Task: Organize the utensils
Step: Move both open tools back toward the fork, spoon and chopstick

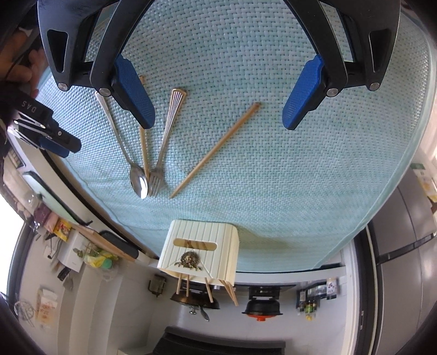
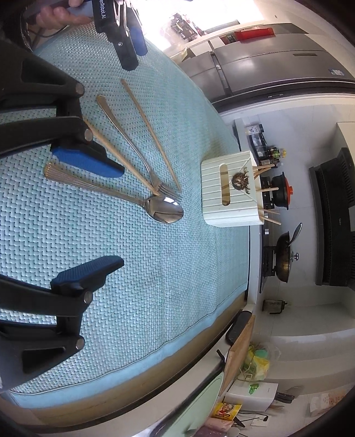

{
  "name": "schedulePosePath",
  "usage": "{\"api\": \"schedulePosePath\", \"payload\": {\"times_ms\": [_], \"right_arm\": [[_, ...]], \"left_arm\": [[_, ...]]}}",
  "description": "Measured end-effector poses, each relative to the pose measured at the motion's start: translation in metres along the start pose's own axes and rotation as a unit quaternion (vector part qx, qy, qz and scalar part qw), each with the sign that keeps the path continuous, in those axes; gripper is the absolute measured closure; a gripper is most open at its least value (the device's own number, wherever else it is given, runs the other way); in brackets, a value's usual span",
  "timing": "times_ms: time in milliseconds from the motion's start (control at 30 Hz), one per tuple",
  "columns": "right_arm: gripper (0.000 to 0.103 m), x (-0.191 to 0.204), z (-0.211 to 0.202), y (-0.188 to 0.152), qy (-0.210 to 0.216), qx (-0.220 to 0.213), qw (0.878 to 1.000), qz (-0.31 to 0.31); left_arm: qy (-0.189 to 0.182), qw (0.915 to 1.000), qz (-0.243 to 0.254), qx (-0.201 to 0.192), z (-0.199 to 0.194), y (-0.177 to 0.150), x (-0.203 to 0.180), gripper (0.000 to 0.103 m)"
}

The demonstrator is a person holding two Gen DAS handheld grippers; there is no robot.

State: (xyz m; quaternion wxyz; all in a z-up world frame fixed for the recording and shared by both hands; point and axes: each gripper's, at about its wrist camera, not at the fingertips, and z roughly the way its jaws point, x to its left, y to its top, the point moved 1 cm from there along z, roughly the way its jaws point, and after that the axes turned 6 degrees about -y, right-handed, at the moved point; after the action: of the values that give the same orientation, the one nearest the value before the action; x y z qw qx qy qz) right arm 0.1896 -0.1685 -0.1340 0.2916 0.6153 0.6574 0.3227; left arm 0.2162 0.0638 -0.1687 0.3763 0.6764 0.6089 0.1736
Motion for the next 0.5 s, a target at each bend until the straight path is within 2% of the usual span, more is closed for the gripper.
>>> {"api": "schedulePosePath", "payload": {"times_ms": [367, 500], "right_arm": [[0.043, -0.0003, 0.0027, -0.0029, 0.001, 0.012, 1.0, -0.004], [0.05, 0.0048, 0.0078, -0.0002, 0.006, 0.018, 1.0, -0.015]], "left_arm": [[0.006, 1.0, 0.002, 0.0, 0.0014, -0.0033, -0.0007, 0.008], [0.01, 1.0, 0.001, 0.002, 0.0016, -0.0054, 0.0006, 0.008]]}}
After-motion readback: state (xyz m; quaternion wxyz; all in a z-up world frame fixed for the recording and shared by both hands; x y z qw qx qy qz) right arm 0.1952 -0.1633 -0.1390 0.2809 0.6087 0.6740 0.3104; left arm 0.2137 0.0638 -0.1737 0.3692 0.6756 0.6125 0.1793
